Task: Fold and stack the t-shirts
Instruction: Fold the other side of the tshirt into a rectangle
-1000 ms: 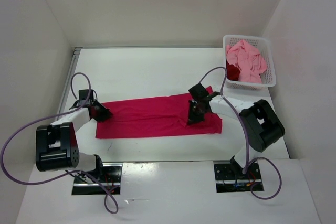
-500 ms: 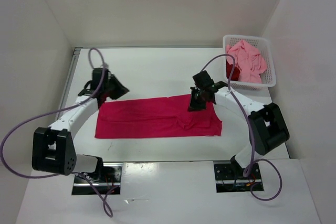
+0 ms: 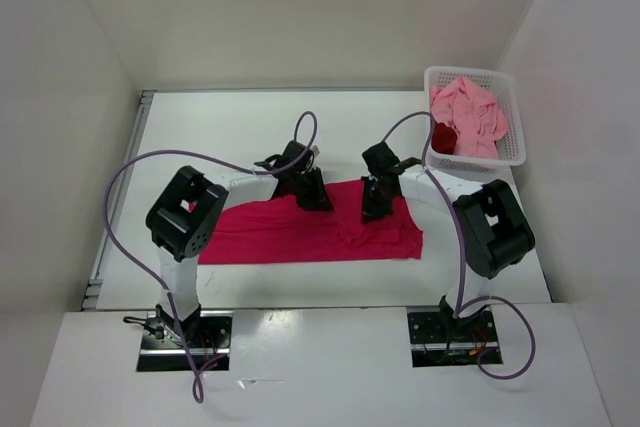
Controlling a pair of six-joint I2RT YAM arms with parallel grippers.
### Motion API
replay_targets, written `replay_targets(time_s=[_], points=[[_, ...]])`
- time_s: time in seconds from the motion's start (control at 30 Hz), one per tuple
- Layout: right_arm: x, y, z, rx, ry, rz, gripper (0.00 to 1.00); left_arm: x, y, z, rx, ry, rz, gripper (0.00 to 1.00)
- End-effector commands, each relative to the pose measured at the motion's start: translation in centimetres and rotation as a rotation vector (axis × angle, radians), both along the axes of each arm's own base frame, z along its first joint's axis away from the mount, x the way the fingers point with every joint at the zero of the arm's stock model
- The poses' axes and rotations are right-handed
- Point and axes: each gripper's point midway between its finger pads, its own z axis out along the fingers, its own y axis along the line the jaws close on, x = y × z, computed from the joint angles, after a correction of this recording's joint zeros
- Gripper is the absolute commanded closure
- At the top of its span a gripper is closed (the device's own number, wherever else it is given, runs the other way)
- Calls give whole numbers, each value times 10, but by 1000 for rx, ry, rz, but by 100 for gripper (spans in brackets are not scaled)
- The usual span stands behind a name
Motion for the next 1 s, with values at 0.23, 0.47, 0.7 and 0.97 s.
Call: replay_targets(time_s=[0.23, 0.47, 0.7, 0.97], points=[[-18, -7, -17, -44, 80, 101, 88, 21, 8, -11, -13, -29, 44, 77], [-46, 3, 10, 44, 138, 143, 88, 36, 39, -28, 27, -16, 100, 77], [-97, 15, 22, 115, 276, 240, 88, 45, 53, -33, 41, -16, 130, 77], [-95, 8, 51, 66, 202, 266, 84, 56, 50, -17, 13, -46, 121, 77]])
